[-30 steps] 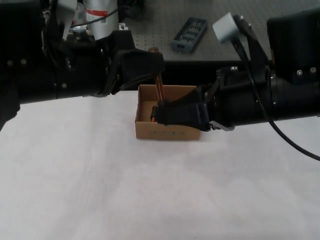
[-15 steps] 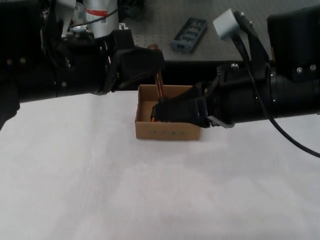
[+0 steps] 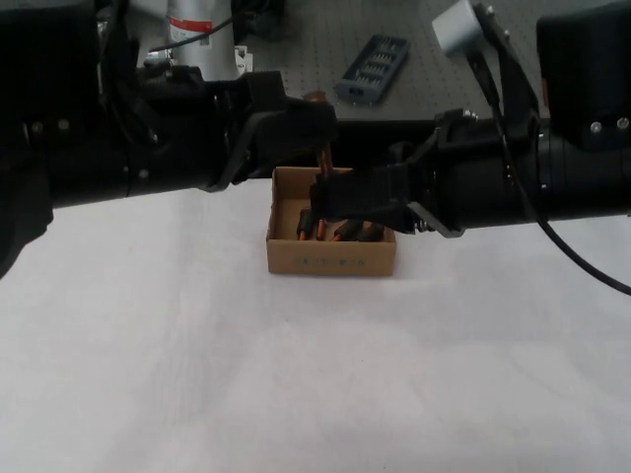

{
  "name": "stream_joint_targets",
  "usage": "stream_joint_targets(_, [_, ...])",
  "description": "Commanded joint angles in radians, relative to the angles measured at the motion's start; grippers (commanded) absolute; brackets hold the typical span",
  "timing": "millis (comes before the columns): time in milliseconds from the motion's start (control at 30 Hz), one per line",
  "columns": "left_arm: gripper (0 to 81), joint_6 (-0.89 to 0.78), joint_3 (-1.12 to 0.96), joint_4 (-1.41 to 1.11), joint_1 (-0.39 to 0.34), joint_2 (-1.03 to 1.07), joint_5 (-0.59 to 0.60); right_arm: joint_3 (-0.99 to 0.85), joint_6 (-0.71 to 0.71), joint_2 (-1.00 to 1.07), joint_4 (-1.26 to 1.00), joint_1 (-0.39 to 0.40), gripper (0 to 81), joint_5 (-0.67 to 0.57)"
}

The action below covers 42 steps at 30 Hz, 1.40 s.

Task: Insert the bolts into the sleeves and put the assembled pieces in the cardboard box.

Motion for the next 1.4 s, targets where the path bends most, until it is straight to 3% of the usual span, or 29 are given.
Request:
stream_joint_targets(0, [0.6,0.020,-0.001,-0.008,-0.002,-0.008,0.001,-0.012,0.007,0.000,-0.013,-0.021,2.6,0.020])
stream_joint_targets(467, [0.6,0.082,-0.001,-0.005,0.001,-0.008,0.062,-0.012,0.007,0.000,-0.013,-0.086,2.6,0.002])
stream_joint_targets(700, [0.6,0.110,-0.001,0.097,0.001,-0.008,0.092,-0.012,-0.019,0.000,-0.083,-0.086,2.6,-0.131])
stream_joint_targets(1367, [0.6,0.153,-0.001,0.084,0.001,-0.013,0.112,-0.012,0.043,0.000,0.012,-0.136,2.6,-0.069])
